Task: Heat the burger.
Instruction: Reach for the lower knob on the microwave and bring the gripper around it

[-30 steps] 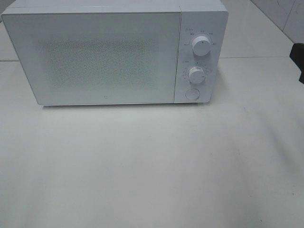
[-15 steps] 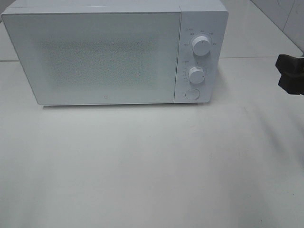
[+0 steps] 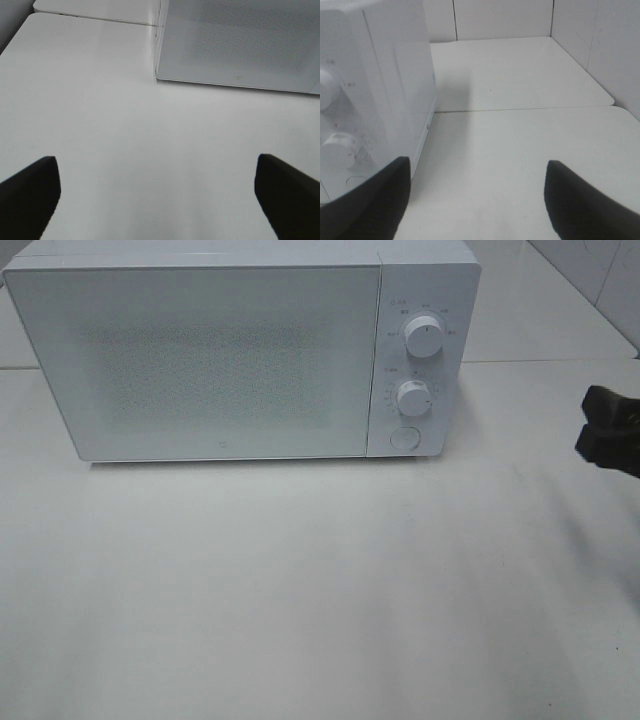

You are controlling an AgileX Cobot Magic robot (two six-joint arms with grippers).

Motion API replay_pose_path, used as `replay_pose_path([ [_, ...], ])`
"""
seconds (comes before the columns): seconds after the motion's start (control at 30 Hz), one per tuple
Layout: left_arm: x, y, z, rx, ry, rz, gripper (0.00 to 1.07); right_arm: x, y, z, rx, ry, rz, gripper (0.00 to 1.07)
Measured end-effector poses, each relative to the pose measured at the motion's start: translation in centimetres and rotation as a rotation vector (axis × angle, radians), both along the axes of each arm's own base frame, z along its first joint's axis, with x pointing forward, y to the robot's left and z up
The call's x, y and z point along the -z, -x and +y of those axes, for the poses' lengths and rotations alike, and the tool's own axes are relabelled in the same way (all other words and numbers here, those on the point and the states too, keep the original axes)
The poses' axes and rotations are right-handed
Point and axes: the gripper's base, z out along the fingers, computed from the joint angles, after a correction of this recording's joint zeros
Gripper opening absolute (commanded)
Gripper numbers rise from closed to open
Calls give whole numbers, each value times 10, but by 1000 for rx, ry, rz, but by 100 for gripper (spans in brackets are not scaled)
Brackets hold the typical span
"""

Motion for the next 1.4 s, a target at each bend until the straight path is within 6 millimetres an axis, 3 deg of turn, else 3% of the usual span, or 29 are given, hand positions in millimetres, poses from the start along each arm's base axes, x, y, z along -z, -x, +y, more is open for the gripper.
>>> replay_pose_path([
  [0.37,0,0,0,0,0,0,98,28,5,44,-6,111,48,71],
  [0.77,0,0,0,0,0,0,98,29,-1,97,-77,132,36,71],
  [0.9,0,0,0,0,0,0,98,27,-10,116,-107,145,12,71],
  [1.13,0,0,0,0,0,0,98,26,-24,132,-101,127,-9,71],
  [1.4,0,0,0,0,0,0,98,37,-42,152,-95,127,-6,71],
])
